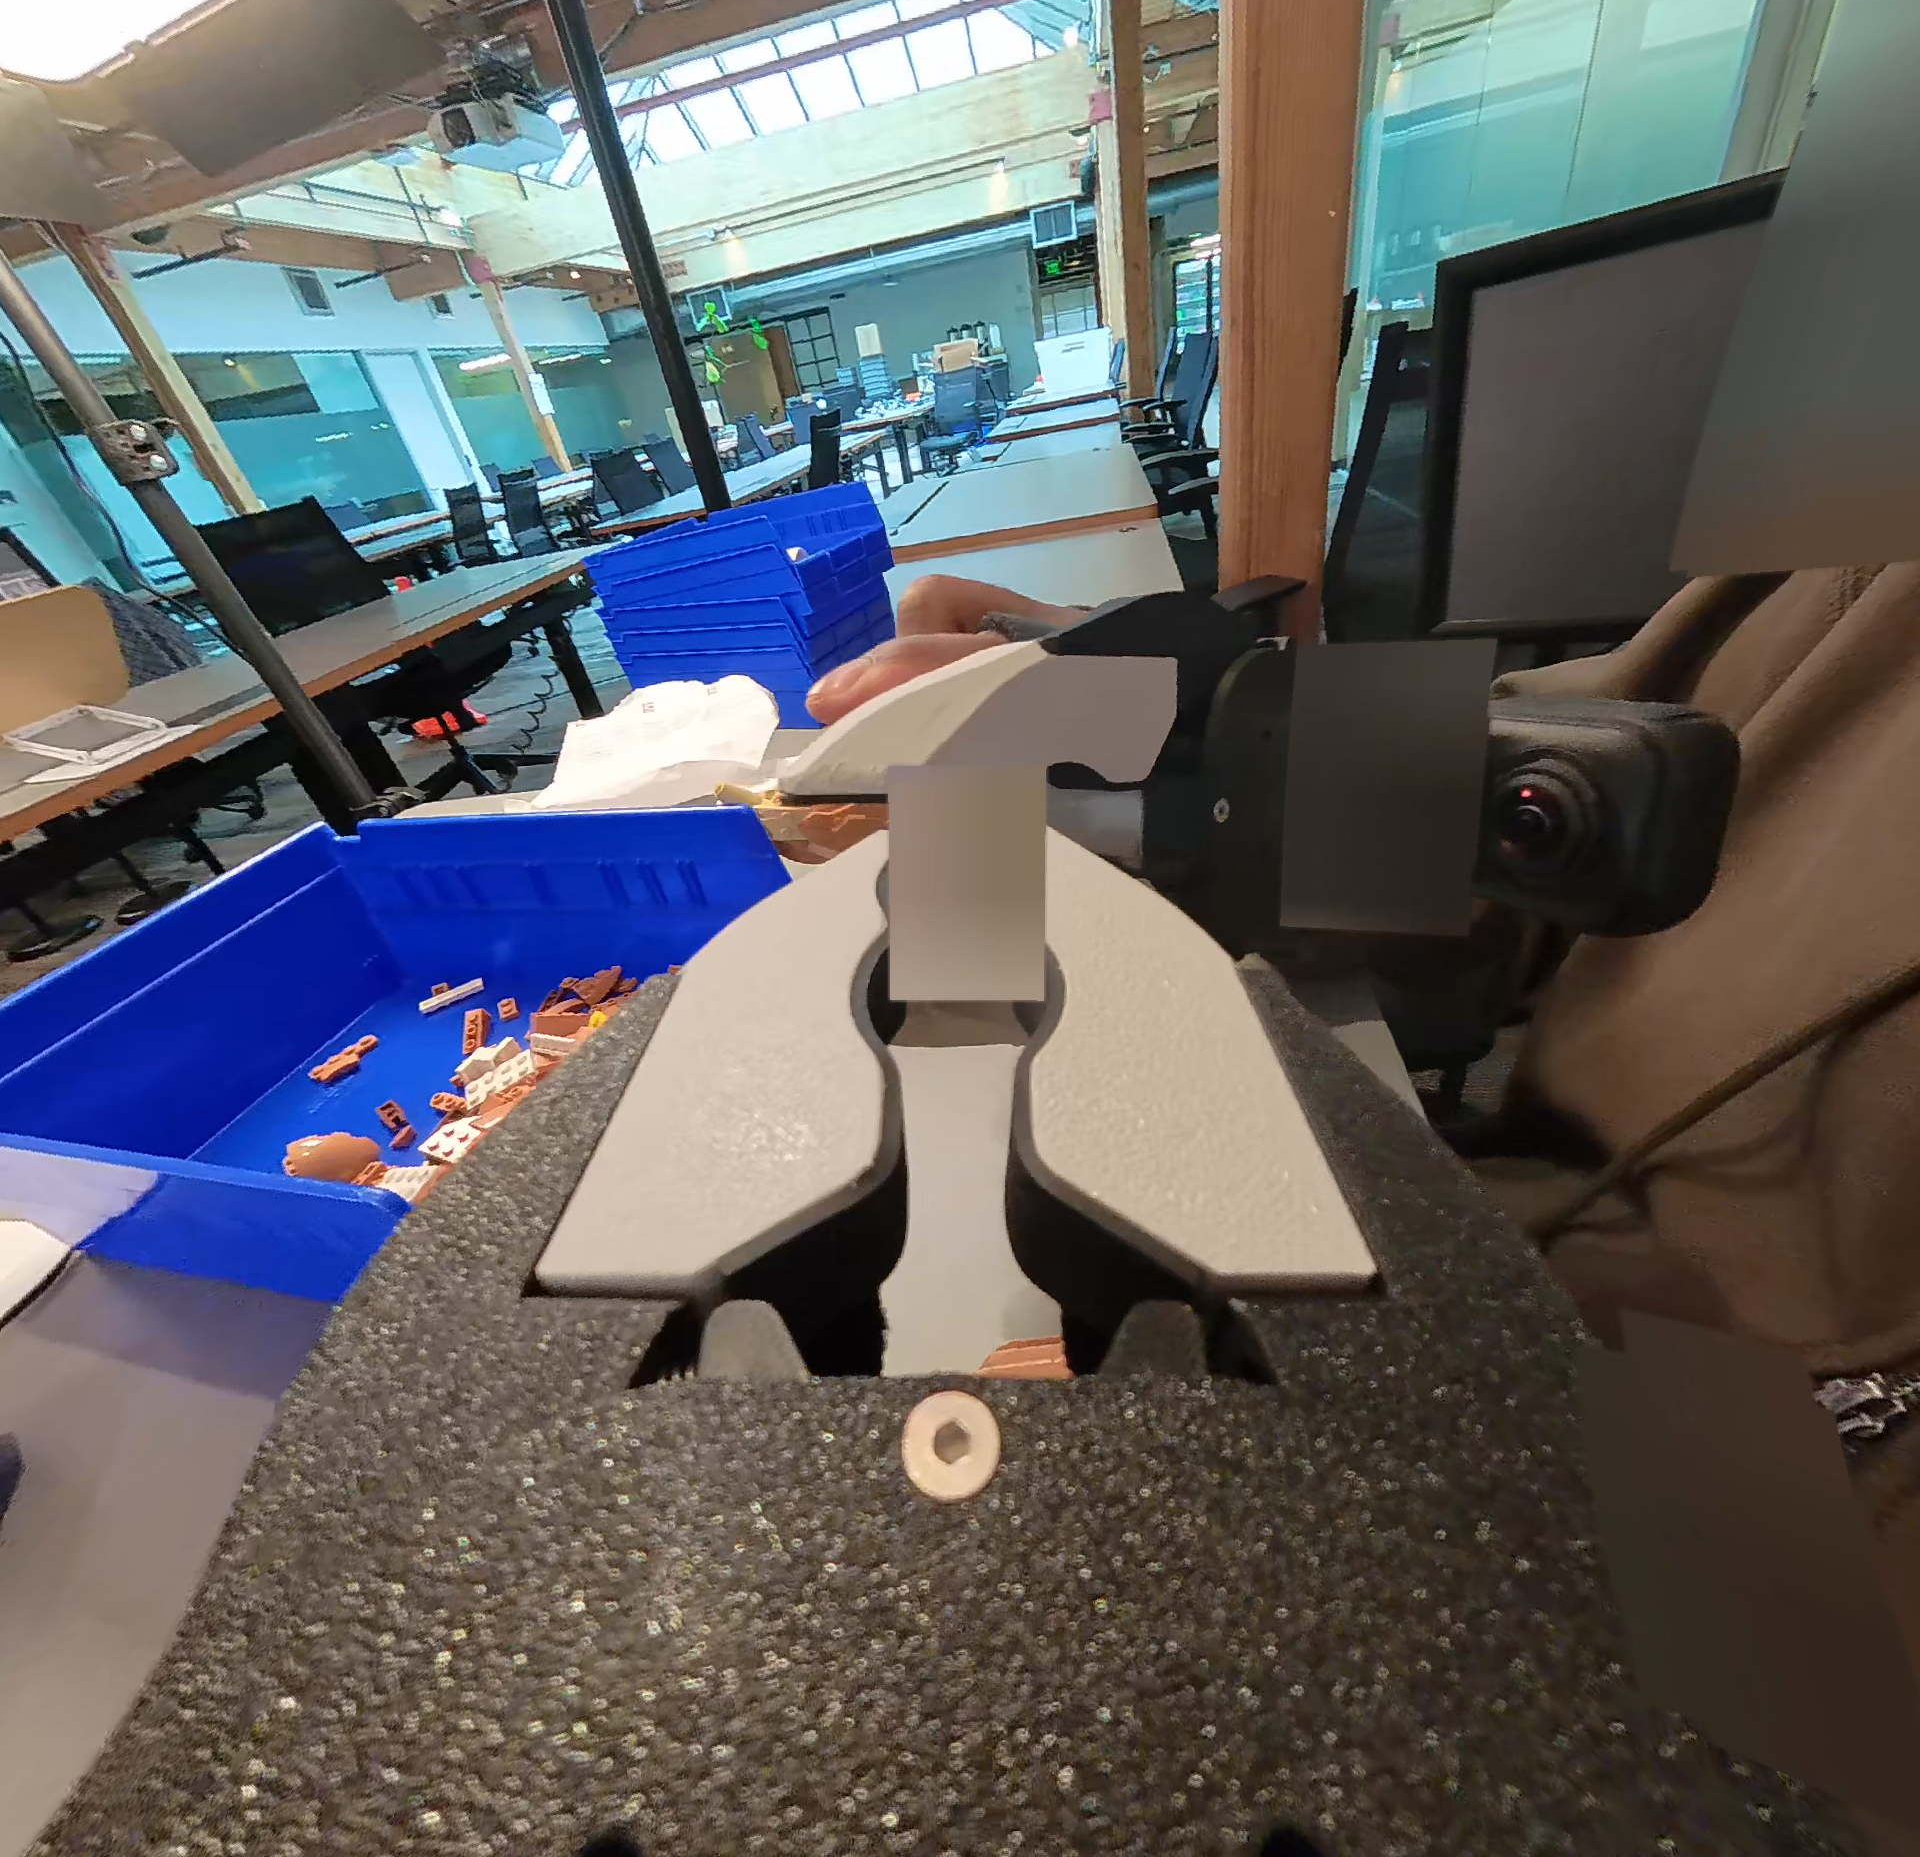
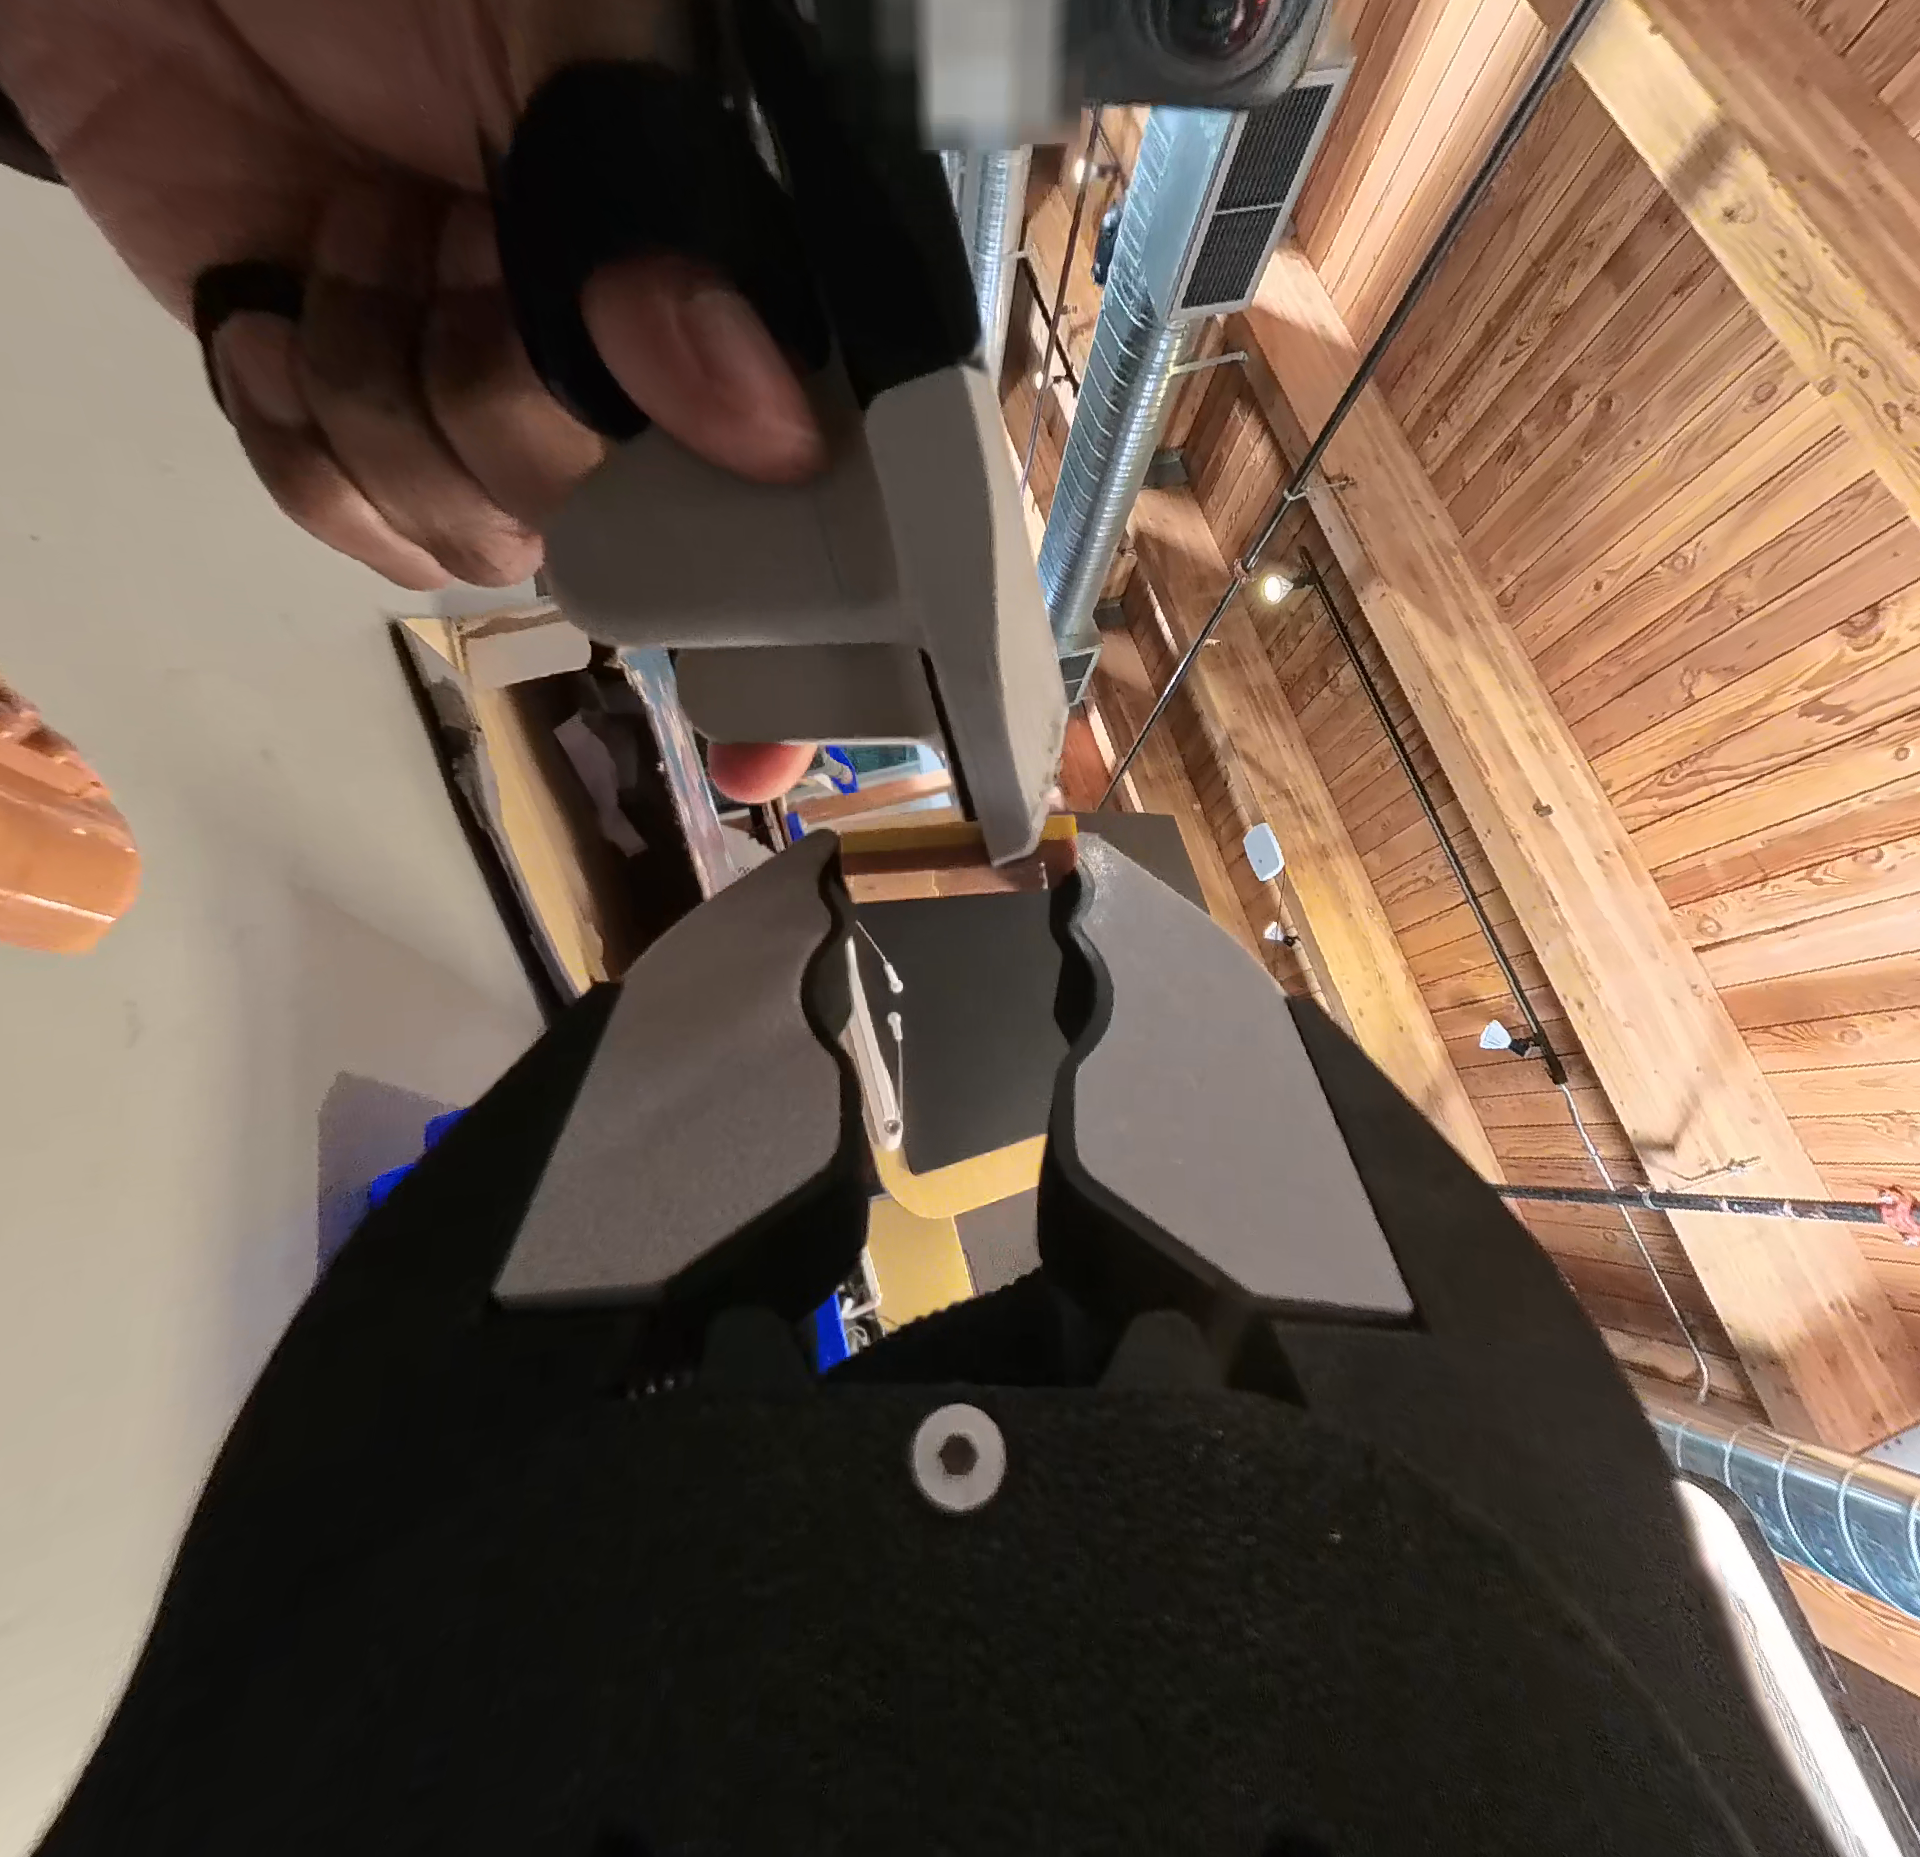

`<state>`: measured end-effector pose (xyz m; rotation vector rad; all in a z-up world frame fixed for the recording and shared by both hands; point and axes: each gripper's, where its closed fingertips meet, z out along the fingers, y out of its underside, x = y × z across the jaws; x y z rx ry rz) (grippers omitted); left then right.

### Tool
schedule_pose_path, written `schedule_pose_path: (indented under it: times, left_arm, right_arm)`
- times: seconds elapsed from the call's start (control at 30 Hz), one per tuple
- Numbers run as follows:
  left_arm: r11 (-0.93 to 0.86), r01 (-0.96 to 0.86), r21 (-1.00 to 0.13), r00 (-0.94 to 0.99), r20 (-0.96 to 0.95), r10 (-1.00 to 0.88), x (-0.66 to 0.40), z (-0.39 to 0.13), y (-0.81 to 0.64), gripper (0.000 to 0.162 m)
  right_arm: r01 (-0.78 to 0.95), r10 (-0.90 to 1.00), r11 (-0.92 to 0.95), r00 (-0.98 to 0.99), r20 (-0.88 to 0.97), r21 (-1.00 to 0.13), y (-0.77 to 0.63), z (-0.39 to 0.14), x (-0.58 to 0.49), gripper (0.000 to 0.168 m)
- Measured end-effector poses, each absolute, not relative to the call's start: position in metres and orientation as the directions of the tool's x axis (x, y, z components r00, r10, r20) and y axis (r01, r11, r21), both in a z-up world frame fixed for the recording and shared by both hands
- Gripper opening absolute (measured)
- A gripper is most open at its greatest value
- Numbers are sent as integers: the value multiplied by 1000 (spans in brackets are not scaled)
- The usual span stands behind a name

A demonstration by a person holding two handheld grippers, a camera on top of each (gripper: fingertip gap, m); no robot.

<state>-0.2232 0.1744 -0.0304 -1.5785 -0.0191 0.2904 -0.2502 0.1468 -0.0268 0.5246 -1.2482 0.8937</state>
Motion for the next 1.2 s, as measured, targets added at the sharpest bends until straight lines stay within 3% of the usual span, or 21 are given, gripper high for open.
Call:
schedule_pose_path:
  times: [0.47,0.5,0.53,0.57,0.67,0.77,0.93,1.2]
  left_arm:
    - [-74,-357,-931,856,-358,373,-229,-25,175,16]
    - [-80,-374,-924,844,-374,384,-229,-25,175,16]
    - [-76,-393,-916,832,-390,394,-228,-23,175,16]
    - [-33,-423,-905,824,-400,402,-223,-15,171,16]
    - [-122,-392,-912,787,-402,468,-238,-21,164,16]
    - [-59,-344,-937,834,-333,440,-238,-20,164,16]
    - [-86,-323,-942,857,-330,397,-236,-26,168,16]
    - [-126,-268,-955,878,-296,376,-238,-35,171,16]
  right_arm:
    - [-767,342,622,87,936,-156,150,-20,-257,35]
    - [-763,346,626,85,934,-162,151,-19,-258,33]
    - [-742,354,647,87,931,-177,155,-19,-264,0]
    - [-725,394,657,95,914,-208,164,-13,-270,0]
    - [-751,512,566,-2,859,-340,183,6,-272,0]
    - [-768,454,582,35,890,-267,178,1,-265,1]
    - [-761,295,639,112,949,-108,157,-24,-265,33]
    - [-773,249,634,170,953,-28,150,-29,-258,40]
